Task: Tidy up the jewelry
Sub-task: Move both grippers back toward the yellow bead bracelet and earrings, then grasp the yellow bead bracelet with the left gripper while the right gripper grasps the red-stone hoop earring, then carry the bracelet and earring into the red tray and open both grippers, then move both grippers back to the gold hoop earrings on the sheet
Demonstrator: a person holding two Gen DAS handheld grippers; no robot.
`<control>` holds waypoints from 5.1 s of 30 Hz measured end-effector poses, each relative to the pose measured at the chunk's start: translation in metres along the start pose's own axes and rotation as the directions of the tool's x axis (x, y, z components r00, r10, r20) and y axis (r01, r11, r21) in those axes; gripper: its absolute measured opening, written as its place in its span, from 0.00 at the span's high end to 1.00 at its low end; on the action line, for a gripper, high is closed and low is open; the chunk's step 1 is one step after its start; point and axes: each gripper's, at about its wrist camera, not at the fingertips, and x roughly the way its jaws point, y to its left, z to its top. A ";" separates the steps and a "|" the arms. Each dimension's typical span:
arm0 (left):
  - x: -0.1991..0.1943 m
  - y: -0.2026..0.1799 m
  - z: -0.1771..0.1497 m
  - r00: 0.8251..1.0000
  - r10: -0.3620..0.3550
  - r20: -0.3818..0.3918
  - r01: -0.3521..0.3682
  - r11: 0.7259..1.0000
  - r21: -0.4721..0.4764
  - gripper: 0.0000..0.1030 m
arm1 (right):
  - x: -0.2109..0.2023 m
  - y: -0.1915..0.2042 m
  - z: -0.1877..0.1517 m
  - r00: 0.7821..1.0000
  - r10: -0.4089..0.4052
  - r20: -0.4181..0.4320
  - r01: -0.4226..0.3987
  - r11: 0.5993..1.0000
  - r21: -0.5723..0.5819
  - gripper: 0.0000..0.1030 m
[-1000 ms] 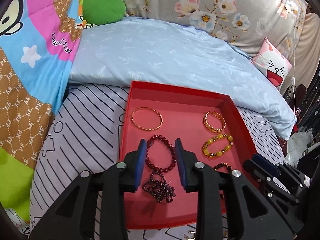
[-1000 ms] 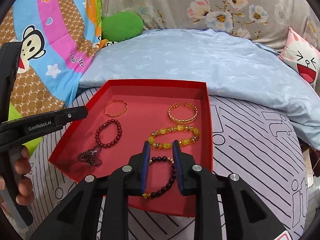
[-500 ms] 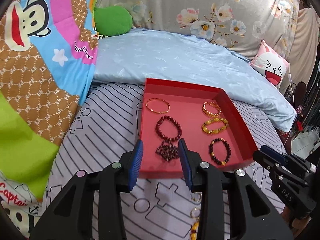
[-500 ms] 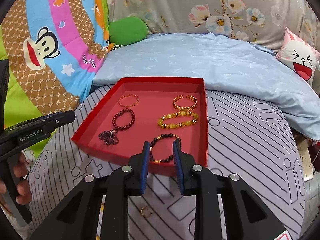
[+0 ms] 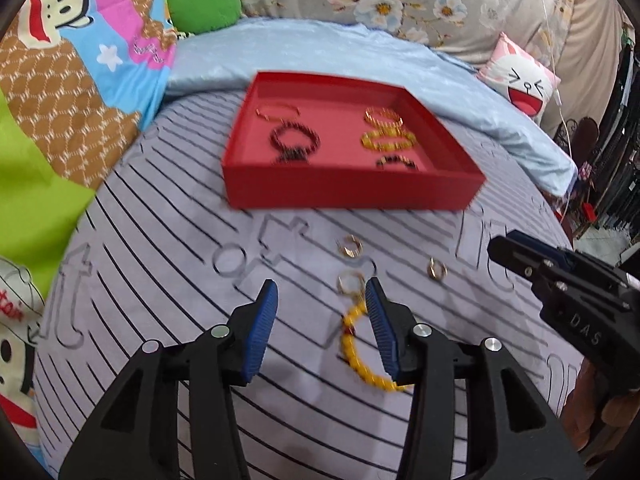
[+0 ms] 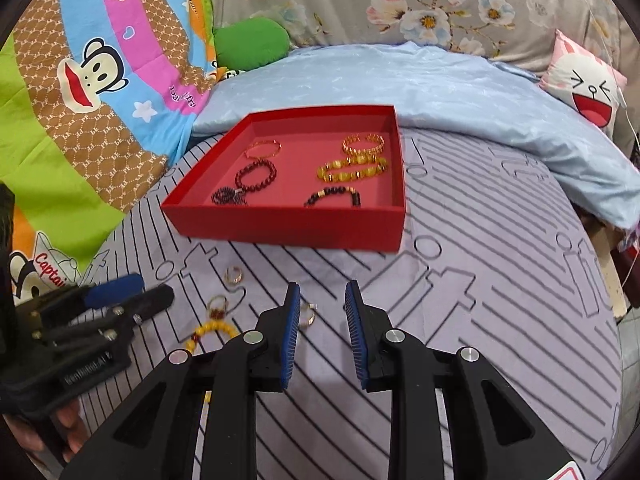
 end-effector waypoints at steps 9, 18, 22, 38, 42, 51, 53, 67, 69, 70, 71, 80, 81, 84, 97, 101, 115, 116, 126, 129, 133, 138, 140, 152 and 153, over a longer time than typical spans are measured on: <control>0.019 -0.016 -0.022 0.999 0.016 -0.047 -0.014 1.000 0.026 0.58 | 0.005 -0.007 -0.023 0.999 0.009 -0.043 -0.007 0.999 0.040 0.77; 0.019 -0.012 -0.023 0.999 0.029 -0.036 -0.028 0.999 0.022 0.82 | 0.012 0.002 -0.029 0.997 0.031 -0.065 -0.029 0.999 0.029 0.77; 0.017 -0.003 -0.023 0.999 0.018 -0.041 -0.018 1.000 -0.004 0.93 | 0.015 0.015 -0.029 0.996 0.050 -0.072 -0.050 0.999 0.005 0.77; 0.003 0.048 -0.032 0.997 0.078 -0.018 -0.079 0.993 -0.092 0.93 | 0.048 0.073 -0.014 0.989 0.106 -0.101 -0.116 0.989 -0.095 0.77; 0.003 0.048 -0.033 0.997 0.079 -0.006 -0.080 0.993 -0.084 0.93 | 0.055 0.075 -0.012 0.988 0.109 -0.112 -0.119 0.989 -0.087 0.77; 0.003 0.052 -0.033 0.999 0.054 0.003 -0.054 0.994 -0.093 0.93 | 0.065 0.077 -0.012 0.987 0.102 -0.127 -0.113 0.990 -0.081 0.80; 0.003 0.052 -0.033 0.999 0.052 0.004 -0.051 0.994 -0.094 0.93 | 0.066 0.077 -0.011 0.987 0.099 -0.127 -0.110 0.990 -0.084 0.85; -0.003 0.052 -0.020 0.999 0.037 -0.005 -0.037 0.995 -0.091 0.93 | 0.042 0.069 -0.001 0.992 0.098 -0.077 -0.103 0.992 -0.074 0.86; -0.008 0.049 -0.010 0.999 0.038 0.012 -0.037 0.997 -0.074 0.93 | 0.034 0.063 0.007 0.994 0.095 -0.061 -0.100 0.993 -0.068 0.86; -0.012 0.047 -0.004 0.999 0.036 0.024 -0.034 0.997 -0.065 0.93 | 0.031 0.060 0.010 0.994 0.095 -0.053 -0.098 0.993 -0.065 0.86; -0.015 0.045 0.001 0.999 0.033 0.034 -0.031 0.998 -0.058 0.93 | 0.028 0.057 0.015 0.994 0.095 -0.045 -0.098 0.993 -0.063 0.86; -0.031 0.019 0.090 0.987 -0.039 0.156 0.036 0.999 0.022 0.93 | 0.019 0.016 0.087 0.996 0.083 0.036 -0.082 0.996 -0.035 0.86; -0.030 0.016 0.101 0.985 -0.043 0.165 0.038 0.999 0.031 0.93 | 0.021 0.014 0.095 0.996 0.079 0.040 -0.078 0.996 -0.034 0.86; -0.021 0.008 0.132 0.981 -0.034 0.193 0.024 0.998 0.057 0.93 | 0.033 0.007 0.122 0.996 0.078 0.041 -0.077 0.997 -0.025 0.86; 0.073 0.003 0.199 0.993 -0.012 0.121 0.006 0.999 0.054 0.93 | 0.124 -0.003 0.183 0.990 0.126 -0.063 -0.123 0.991 0.049 0.86; 0.098 0.006 0.203 0.997 0.000 0.080 -0.004 0.999 0.050 0.93 | 0.146 -0.005 0.187 0.987 0.128 -0.095 -0.123 0.991 0.059 0.86; 0.118 0.007 0.211 0.997 0.036 0.067 -0.039 0.998 0.045 0.91 | 0.165 -0.003 0.191 0.989 0.092 -0.114 -0.090 0.996 0.024 0.81; 0.117 0.008 0.211 0.997 0.036 0.067 -0.039 0.998 0.043 0.91 | 0.163 -0.004 0.192 0.990 0.093 -0.110 -0.091 0.996 0.024 0.78; 0.090 0.006 0.202 0.994 0.051 0.101 -0.056 0.997 0.051 0.87 | 0.131 -0.002 0.188 0.994 0.090 -0.057 -0.090 0.996 0.005 0.76; 0.078 0.002 0.198 0.992 0.053 0.116 -0.060 0.996 0.059 0.87 | 0.116 -0.001 0.181 0.996 0.085 -0.038 -0.085 0.996 -0.005 0.76; 0.057 -0.007 0.192 0.989 0.048 0.140 -0.059 0.995 0.076 0.86 | 0.096 0.003 0.171 0.997 0.079 -0.023 -0.079 0.997 -0.020 0.76; 0.035 -0.015 0.181 0.987 0.047 0.154 -0.061 0.994 0.085 0.86 | 0.069 0.006 0.160 0.997 0.078 0.005 -0.078 0.997 -0.020 0.76; 0.026 -0.017 0.174 0.987 0.045 0.158 -0.058 0.995 0.085 0.86 | 0.059 0.006 0.154 0.997 0.079 0.010 -0.079 0.997 -0.021 0.76; -0.007 -0.013 0.128 0.988 0.056 0.146 -0.067 0.995 0.070 0.86 | 0.018 0.004 0.102 0.996 0.090 0.003 -0.090 0.996 -0.007 0.76; -0.008 -0.011 0.123 0.988 0.061 0.145 -0.072 0.995 0.067 0.86 | 0.016 0.004 0.093 0.996 0.087 -0.003 -0.087 0.996 -0.008 0.76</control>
